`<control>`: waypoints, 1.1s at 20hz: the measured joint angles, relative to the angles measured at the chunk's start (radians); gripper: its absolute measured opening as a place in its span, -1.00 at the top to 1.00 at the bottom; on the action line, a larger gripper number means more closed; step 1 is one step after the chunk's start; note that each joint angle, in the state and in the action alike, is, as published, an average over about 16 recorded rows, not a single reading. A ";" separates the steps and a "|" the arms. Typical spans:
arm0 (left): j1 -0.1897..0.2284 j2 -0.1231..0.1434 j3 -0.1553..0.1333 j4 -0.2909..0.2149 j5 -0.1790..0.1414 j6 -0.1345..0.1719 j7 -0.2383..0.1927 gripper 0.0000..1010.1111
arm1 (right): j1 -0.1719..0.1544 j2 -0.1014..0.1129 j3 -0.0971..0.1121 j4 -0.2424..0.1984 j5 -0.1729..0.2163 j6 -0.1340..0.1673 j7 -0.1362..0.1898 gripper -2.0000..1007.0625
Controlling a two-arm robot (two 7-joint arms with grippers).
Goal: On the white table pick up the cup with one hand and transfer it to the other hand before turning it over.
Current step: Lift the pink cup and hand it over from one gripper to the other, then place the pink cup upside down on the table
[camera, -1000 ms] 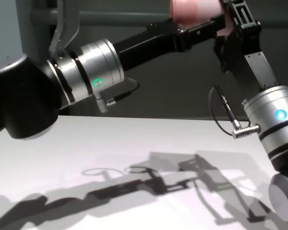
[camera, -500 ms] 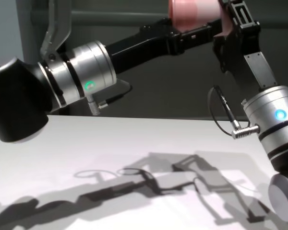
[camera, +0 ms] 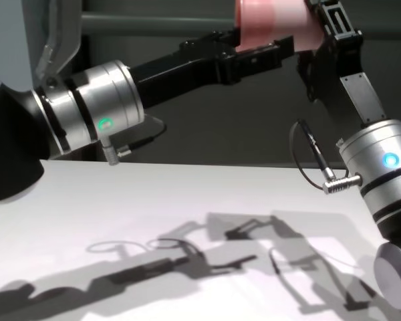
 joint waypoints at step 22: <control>0.282 0.106 -0.159 -0.276 0.097 0.036 0.376 -0.99 | 0.000 0.000 0.000 0.000 0.000 0.000 0.000 -0.47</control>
